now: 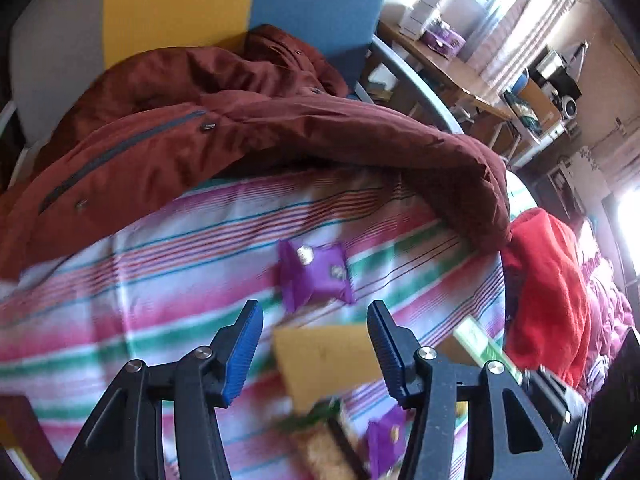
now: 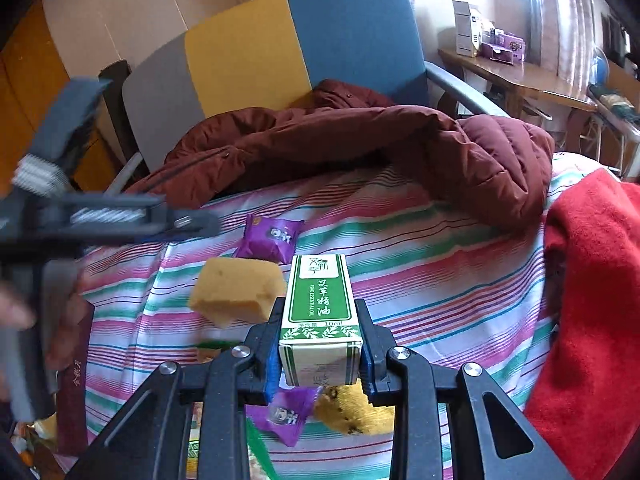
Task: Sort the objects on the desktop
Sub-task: 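Grasp the green-and-white box with the right gripper, then grasp the purple candy packet with the left gripper while the right holds the green box, then carry the purple packet and green box into the gold box, opening both grippers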
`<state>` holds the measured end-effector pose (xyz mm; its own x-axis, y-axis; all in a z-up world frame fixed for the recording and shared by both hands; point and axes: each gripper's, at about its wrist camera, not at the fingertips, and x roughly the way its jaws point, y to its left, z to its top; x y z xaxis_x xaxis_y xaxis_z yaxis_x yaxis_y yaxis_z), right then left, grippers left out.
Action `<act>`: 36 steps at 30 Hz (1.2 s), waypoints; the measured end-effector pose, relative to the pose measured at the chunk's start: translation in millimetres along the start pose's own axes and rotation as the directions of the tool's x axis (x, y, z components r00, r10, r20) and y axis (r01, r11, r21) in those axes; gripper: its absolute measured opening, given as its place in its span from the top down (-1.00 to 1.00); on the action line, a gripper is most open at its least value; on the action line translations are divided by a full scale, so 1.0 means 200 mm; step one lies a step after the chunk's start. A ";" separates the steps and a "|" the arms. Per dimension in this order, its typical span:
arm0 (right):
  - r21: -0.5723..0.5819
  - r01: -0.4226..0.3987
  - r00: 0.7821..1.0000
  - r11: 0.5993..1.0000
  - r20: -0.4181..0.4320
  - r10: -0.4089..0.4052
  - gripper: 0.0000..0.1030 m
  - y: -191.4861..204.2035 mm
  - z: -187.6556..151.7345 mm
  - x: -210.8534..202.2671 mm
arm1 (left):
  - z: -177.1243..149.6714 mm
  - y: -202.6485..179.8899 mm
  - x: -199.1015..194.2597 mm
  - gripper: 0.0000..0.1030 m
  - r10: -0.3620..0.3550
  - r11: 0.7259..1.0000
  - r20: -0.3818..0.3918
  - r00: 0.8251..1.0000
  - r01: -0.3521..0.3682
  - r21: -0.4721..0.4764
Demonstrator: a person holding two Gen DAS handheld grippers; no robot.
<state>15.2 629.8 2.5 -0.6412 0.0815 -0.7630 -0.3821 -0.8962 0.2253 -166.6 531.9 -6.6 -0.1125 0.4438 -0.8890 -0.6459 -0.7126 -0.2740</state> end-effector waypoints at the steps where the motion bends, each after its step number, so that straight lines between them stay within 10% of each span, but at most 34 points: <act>1: 0.002 -0.002 1.000 1.000 0.001 0.002 0.40 0.00 0.00 0.00 | 0.03 -0.02 0.04 -0.07 0.007 1.000 -0.012 1.000 -0.007 0.007; 20: 0.094 -0.005 1.000 0.996 0.018 0.003 0.40 -0.09 0.01 -0.03 | 0.09 -0.16 0.45 -0.11 0.212 0.973 -0.143 0.967 -0.195 0.126; 36: 0.016 -0.063 0.997 0.998 0.046 0.062 0.40 -0.01 0.00 -0.05 | -0.07 0.00 -0.07 0.12 0.187 0.976 0.121 0.975 -0.199 0.092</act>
<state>22.2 631.2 10.8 -0.6935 0.0457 -0.7190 -0.3514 -0.8927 0.2822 -154.3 518.7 0.7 -0.3221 0.3652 -0.8734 -0.6776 -0.7333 -0.0566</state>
